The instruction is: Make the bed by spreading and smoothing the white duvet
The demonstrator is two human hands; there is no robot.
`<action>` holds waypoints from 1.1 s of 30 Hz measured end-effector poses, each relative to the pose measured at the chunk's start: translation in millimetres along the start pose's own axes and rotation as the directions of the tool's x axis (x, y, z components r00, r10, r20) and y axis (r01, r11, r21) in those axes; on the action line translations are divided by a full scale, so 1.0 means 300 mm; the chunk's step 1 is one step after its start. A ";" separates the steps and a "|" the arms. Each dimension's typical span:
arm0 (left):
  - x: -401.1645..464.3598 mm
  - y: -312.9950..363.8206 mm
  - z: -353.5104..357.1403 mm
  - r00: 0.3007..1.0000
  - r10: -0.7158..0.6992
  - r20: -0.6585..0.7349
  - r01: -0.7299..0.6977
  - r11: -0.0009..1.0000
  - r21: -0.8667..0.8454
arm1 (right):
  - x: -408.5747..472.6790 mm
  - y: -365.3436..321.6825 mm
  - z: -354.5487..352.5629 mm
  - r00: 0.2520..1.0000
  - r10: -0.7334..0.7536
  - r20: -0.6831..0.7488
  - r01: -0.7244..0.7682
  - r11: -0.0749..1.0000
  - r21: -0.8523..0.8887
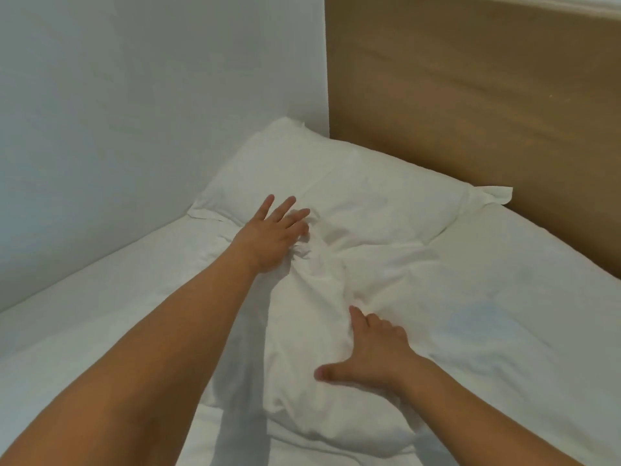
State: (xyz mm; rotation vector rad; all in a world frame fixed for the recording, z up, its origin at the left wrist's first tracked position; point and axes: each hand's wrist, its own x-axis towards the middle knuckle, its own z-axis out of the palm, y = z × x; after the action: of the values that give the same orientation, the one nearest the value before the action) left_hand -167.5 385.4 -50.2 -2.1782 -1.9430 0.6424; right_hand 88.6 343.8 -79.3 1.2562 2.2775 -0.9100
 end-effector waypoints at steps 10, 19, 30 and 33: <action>-0.178 0.120 -0.030 0.890 0.196 0.411 -0.343 0.882 0.322 | -0.078 0.014 0.111 0.993 -0.024 0.115 0.023 1.000 0.010; 0.038 0.196 -0.011 0.822 0.020 0.569 -0.361 0.790 0.495 | 0.001 0.068 0.149 0.997 0.068 0.047 -0.065 0.996 -0.060; 0.067 -0.156 -0.596 0.998 -0.026 -0.058 0.042 0.952 0.302 | -0.231 0.044 -0.479 0.958 -0.166 -0.235 0.211 0.961 0.181; 0.175 -0.123 -0.743 0.973 0.080 -0.218 -0.001 0.940 0.340 | -0.290 0.163 -0.654 0.979 -0.044 -0.200 0.093 0.966 0.242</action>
State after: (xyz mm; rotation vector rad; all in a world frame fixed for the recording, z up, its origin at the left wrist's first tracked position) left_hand -106.0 479.2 152.8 -1.9833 -1.5465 0.6441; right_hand 171.9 447.5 96.2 1.4343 2.4275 -1.1786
